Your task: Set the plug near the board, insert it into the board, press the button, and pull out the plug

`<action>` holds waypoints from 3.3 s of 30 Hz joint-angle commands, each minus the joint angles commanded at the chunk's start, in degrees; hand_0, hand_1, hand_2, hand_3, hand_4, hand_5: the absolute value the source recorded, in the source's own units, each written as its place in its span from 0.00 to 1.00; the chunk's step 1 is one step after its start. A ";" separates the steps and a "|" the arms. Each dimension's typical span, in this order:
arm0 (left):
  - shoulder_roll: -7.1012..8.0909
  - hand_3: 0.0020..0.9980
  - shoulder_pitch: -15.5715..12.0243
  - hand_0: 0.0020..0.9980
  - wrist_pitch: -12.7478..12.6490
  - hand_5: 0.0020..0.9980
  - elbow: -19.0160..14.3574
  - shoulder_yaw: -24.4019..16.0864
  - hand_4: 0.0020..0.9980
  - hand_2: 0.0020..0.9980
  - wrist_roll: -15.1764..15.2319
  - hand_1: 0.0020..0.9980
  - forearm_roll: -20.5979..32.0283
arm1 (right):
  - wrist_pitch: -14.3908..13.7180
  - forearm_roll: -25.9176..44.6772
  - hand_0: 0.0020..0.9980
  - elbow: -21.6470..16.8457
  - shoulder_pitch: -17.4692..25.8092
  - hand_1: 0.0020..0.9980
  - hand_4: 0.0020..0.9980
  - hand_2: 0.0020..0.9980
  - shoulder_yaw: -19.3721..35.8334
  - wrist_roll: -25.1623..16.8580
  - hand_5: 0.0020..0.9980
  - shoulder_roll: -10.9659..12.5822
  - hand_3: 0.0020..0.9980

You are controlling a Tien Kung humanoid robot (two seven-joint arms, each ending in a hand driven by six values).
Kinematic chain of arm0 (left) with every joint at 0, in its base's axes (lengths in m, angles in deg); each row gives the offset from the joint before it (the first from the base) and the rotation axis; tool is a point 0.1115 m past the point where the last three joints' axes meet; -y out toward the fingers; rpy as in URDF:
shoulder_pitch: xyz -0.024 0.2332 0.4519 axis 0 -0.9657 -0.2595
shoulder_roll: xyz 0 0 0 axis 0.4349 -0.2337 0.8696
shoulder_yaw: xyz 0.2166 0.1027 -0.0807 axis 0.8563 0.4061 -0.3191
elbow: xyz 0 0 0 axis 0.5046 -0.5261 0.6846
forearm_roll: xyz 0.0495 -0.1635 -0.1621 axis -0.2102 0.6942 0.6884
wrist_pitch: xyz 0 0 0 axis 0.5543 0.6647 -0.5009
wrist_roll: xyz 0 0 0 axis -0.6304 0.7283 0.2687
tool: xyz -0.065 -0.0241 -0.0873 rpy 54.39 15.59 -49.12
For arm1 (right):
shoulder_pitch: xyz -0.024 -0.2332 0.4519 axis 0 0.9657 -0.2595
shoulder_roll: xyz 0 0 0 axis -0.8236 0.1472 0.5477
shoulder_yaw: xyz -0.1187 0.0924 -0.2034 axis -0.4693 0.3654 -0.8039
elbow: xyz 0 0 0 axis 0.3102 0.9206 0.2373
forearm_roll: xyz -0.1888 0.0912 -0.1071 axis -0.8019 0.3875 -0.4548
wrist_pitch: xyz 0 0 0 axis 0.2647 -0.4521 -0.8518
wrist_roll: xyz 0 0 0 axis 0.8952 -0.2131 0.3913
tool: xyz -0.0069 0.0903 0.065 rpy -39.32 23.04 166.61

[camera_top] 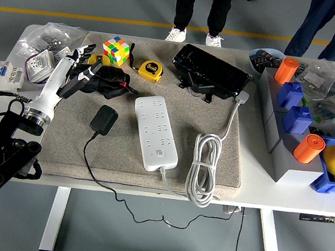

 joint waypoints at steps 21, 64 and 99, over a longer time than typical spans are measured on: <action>0.27 0.88 -0.48 0.89 0.22 1.00 0.00 -0.83 1.00 0.95 -1.22 0.91 -0.27 | 1.66 3.08 0.66 -6.11 0.23 0.71 1.00 0.72 4.83 2.09 0.62 0.55 0.61; 0.47 0.85 0.37 0.88 0.64 1.00 0.05 -0.68 1.00 0.93 -2.40 0.90 -0.36 | 3.05 2.39 0.73 -6.41 0.50 0.77 1.00 0.77 2.76 5.58 0.75 0.64 0.72; 0.28 0.84 -0.11 0.88 1.06 1.00 -0.04 -0.68 1.00 0.92 -2.85 0.89 -0.36 | 1.90 12.16 0.70 -1.51 -1.16 0.73 1.00 0.74 -3.15 0.89 0.70 -0.83 0.66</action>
